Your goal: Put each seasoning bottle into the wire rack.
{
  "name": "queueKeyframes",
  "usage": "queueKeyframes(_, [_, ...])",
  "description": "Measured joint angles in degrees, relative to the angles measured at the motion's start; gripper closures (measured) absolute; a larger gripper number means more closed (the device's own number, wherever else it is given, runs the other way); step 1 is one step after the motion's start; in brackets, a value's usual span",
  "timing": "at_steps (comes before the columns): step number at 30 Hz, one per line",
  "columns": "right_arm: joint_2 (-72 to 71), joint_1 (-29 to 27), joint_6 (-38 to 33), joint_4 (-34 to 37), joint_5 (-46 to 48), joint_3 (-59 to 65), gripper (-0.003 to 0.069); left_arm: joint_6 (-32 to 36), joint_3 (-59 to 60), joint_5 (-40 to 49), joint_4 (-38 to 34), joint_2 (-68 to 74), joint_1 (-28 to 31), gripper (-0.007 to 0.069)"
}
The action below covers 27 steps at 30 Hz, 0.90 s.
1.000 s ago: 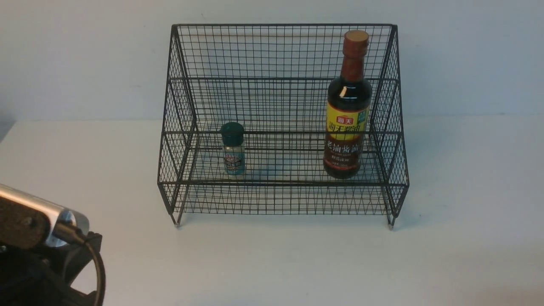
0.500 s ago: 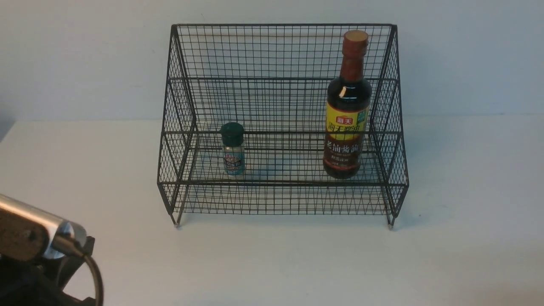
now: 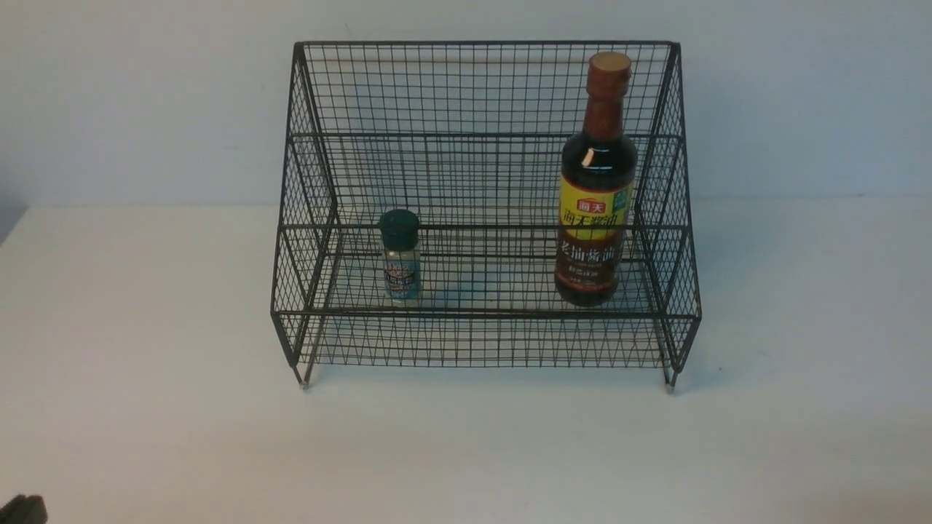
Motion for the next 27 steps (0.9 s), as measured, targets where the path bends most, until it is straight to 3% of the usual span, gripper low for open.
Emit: queueKeyframes(27, [0.0,0.0,-0.2,0.0,0.0,0.0,0.0673,0.0,0.3,2.1,0.2,-0.1,0.5,0.0629])
